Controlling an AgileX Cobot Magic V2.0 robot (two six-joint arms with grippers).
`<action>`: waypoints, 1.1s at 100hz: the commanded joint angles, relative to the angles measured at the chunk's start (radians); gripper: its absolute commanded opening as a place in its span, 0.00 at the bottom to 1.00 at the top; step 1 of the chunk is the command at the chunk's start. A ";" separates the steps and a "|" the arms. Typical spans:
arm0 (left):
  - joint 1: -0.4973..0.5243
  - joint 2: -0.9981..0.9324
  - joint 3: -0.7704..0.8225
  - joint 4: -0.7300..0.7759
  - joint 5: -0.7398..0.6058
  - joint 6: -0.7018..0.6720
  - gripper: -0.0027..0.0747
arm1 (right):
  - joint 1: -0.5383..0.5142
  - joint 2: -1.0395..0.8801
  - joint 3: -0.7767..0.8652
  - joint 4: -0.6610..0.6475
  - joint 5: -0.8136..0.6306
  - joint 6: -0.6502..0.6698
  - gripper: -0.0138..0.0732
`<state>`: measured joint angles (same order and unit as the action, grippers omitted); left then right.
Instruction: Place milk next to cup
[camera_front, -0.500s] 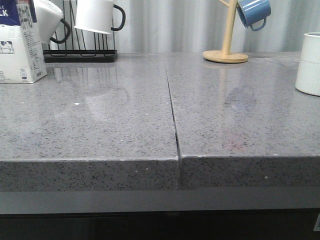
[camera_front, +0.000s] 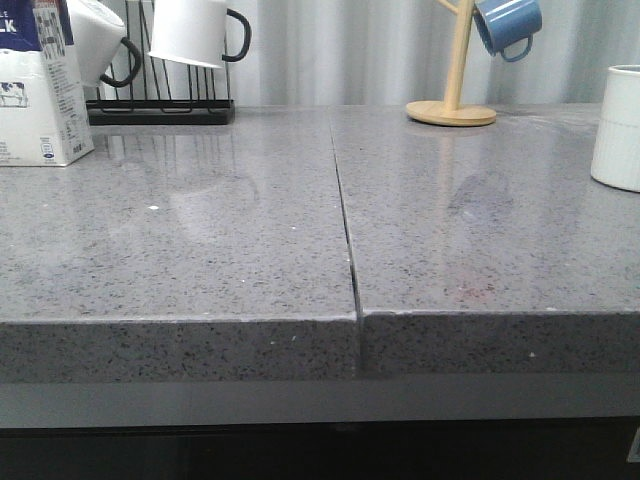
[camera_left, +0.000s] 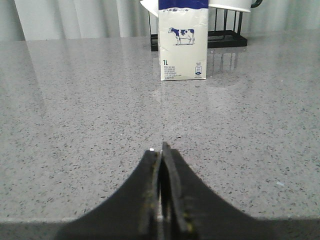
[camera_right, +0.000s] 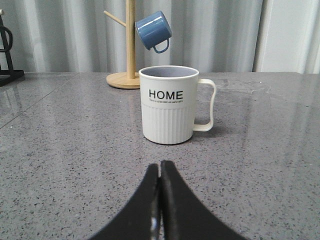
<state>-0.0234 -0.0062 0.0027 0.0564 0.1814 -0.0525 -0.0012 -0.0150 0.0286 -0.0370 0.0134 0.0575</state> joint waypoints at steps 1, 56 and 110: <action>-0.007 -0.030 0.043 0.000 -0.080 -0.007 0.01 | -0.006 -0.015 -0.019 -0.013 -0.081 -0.004 0.08; -0.007 -0.030 0.043 0.000 -0.080 -0.007 0.01 | -0.005 0.082 -0.182 -0.014 0.048 -0.004 0.08; -0.007 -0.030 0.043 0.000 -0.080 -0.007 0.01 | -0.006 0.604 -0.471 -0.021 0.176 -0.004 0.08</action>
<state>-0.0234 -0.0062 0.0027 0.0564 0.1814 -0.0525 -0.0012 0.5268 -0.4050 -0.0370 0.2674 0.0575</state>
